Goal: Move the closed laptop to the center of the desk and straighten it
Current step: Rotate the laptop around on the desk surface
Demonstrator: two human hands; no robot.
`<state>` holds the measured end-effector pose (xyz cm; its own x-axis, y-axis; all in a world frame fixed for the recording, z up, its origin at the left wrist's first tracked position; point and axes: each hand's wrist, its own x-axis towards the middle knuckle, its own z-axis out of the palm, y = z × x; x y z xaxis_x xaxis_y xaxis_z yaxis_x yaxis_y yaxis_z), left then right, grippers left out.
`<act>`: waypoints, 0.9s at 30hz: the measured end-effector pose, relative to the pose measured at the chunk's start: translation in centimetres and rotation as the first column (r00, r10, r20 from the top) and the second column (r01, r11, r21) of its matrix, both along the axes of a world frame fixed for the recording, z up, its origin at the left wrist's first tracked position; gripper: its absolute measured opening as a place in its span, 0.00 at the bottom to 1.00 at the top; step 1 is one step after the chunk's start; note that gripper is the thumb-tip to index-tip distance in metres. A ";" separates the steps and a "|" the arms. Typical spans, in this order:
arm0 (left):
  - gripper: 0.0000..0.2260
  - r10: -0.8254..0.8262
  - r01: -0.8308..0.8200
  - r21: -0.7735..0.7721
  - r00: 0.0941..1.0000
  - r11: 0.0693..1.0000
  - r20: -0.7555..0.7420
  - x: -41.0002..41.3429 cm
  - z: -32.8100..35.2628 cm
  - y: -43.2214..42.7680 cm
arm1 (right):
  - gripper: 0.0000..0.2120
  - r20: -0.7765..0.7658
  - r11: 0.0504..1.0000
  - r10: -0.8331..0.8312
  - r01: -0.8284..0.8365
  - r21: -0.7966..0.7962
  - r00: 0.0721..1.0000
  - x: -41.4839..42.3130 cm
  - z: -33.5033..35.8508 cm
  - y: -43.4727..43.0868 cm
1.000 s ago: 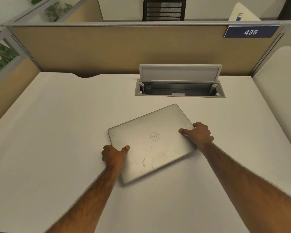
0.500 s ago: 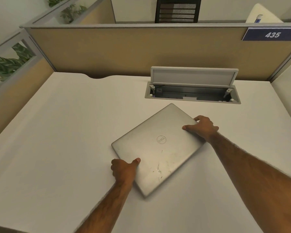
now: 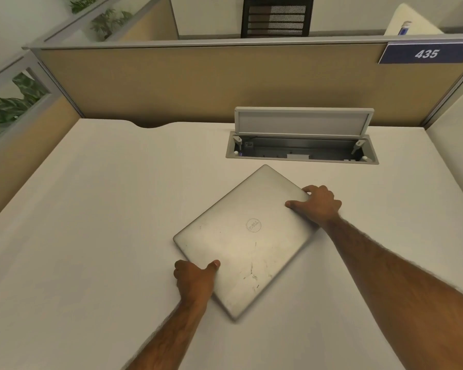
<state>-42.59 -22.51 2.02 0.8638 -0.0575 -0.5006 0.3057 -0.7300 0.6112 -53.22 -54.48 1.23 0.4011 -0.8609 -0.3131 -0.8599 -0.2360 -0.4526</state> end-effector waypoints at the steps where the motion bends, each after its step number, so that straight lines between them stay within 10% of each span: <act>1: 0.34 -0.026 0.026 0.011 1.000 1.000 -0.005 0.2 0.0 0.1 | 0.40 0.013 1.000 -0.014 0.015 -0.007 1.000 -0.2 0.0 0.4; 6: 0.37 -0.296 0.307 0.128 0.950 0.943 -0.097 3.1 1.3 1.1 | 0.30 0.195 0.975 -0.219 0.220 0.015 0.956 -1.9 0.3 4.2; 11: 0.25 -0.666 0.490 0.628 0.743 0.605 0.062 6.6 3.8 -1.3 | 0.27 0.335 0.879 -0.457 0.475 0.032 0.824 -4.2 1.1 10.0; 17: 0.21 -0.771 0.617 0.487 0.595 0.618 0.225 7.7 3.7 -7.6 | 0.23 0.272 0.728 -0.683 0.599 0.334 0.678 -5.2 1.6 14.2; 27: 0.25 -0.701 0.648 0.275 0.686 0.710 0.196 8.1 1.4 -12.2 | 0.17 0.332 0.555 -0.827 0.563 0.612 0.453 -3.1 2.2 17.2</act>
